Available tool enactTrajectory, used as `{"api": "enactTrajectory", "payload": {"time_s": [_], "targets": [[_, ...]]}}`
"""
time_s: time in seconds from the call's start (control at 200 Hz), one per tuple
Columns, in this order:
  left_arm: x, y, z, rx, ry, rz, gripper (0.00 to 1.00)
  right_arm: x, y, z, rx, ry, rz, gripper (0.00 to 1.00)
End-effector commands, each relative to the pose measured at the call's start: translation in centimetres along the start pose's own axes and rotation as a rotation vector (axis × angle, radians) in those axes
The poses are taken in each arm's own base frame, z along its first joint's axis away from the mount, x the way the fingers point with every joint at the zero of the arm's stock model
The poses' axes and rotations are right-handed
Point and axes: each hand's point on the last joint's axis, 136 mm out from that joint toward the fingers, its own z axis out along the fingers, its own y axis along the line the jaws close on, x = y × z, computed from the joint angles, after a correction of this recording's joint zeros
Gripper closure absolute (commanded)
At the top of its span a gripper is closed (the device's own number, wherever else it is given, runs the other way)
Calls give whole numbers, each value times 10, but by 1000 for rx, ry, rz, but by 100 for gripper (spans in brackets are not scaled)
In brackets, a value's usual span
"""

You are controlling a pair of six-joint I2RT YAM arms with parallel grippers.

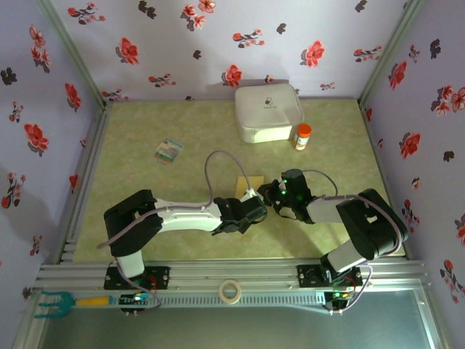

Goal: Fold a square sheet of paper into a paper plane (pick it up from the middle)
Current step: Fold the wing for the fifth time at the center of the table.

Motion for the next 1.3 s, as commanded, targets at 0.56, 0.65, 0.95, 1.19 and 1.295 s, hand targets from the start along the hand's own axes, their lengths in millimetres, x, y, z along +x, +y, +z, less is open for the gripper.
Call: {"api": "enactTrajectory", "payload": {"time_s": [0.56,0.65,0.95,1.19,1.295], "targets": [[-6,10,-7,-50,-41,-14,97,1,4,-5,11,-12,-12,91],[-7,10,-8,-47,-46,-20,99,1,4,-5,12,-10,-14,91],[-6,10,-8,-42,-53,-32,100,1,4,-4,18,-8,-20,88],[-7,9,-9,-37,-57,-39,100,1,4,-4,18,-4,-26,86],[-8,10,-10,-36,-63,-45,100,1,5,-3,18,0,-29,84]]}}
